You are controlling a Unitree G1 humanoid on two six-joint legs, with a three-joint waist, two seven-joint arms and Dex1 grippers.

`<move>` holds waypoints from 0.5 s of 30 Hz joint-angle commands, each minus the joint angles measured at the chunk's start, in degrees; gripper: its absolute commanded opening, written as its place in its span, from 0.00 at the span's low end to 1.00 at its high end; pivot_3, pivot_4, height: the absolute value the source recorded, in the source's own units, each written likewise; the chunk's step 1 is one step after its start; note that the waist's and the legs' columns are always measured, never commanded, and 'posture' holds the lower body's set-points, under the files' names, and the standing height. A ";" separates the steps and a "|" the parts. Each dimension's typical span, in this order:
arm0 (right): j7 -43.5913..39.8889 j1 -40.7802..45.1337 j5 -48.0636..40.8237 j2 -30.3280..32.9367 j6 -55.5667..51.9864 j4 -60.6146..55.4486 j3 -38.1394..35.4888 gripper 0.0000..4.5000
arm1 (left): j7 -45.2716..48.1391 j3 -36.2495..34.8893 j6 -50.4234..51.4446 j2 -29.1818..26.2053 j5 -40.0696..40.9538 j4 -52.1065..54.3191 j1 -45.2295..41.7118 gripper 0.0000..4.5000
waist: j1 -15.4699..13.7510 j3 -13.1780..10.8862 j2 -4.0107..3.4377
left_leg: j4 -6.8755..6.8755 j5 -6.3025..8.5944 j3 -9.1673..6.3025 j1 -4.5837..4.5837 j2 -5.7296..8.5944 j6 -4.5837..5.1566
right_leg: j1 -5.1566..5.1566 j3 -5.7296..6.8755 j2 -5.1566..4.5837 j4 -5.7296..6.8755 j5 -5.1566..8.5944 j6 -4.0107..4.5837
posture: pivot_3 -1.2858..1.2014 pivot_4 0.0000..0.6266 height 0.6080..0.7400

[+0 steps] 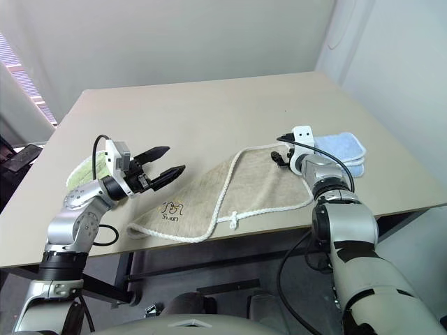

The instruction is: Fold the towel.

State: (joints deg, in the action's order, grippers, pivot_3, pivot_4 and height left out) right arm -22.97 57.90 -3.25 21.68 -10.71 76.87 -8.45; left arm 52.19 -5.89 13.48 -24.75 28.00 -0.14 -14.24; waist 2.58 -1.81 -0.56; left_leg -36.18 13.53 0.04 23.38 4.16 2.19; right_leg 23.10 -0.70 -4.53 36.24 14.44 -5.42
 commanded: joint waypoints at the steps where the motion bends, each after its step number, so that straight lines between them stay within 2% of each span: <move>1: 0.99 1.33 0.55 -0.17 0.45 -0.18 -0.90 1.00 | -0.75 -0.99 -0.65 -0.42 0.47 3.00 0.41 1.00 | 0.01 0.00 0.00 | 0.01 0.00 0.00 0.00 0.00 0.00 | 0.01 0.00 0.01 0.00 0.00 0.00 | 0.52 0.00 0.97; 4: 1.10 1.15 0.92 -0.88 0.00 -0.09 -1.01 1.00 | -1.11 -1.03 -0.32 -0.52 0.74 3.85 0.85 1.00 | -0.01 0.00 0.00 | 0.00 -0.01 -0.01 0.00 -0.01 -0.02 | 0.01 0.00 0.01 0.01 0.00 0.01 | 0.52 0.00 0.97; 7: 1.32 1.16 1.30 -1.50 -0.56 -0.03 -1.03 0.86 | -1.16 -1.01 -0.33 -0.74 0.71 3.99 0.90 1.00 | -0.01 0.00 0.00 | -0.02 -0.02 -0.01 -0.01 0.00 -0.03 | -0.01 0.00 0.01 0.03 0.00 0.01 | 0.52 0.00 0.97; 15: 2.05 0.91 2.33 -1.93 -0.06 -0.19 -1.11 0.20 | -0.93 -1.10 -0.91 -0.89 0.45 3.56 1.22 1.00 | -0.01 0.00 0.00 | -0.01 -0.03 -0.02 -0.01 0.00 -0.05 | 0.00 0.00 0.02 0.05 0.00 0.00 | 0.52 0.00 0.97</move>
State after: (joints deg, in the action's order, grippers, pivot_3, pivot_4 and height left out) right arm -21.28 57.85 -1.22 19.65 -11.66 76.90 -9.30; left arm 51.10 -5.88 13.44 -24.84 28.00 1.93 -12.96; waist 2.57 -1.81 -0.56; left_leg -36.19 13.49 0.02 23.37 4.15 2.14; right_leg 23.10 -0.71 -4.50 36.28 14.44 -5.41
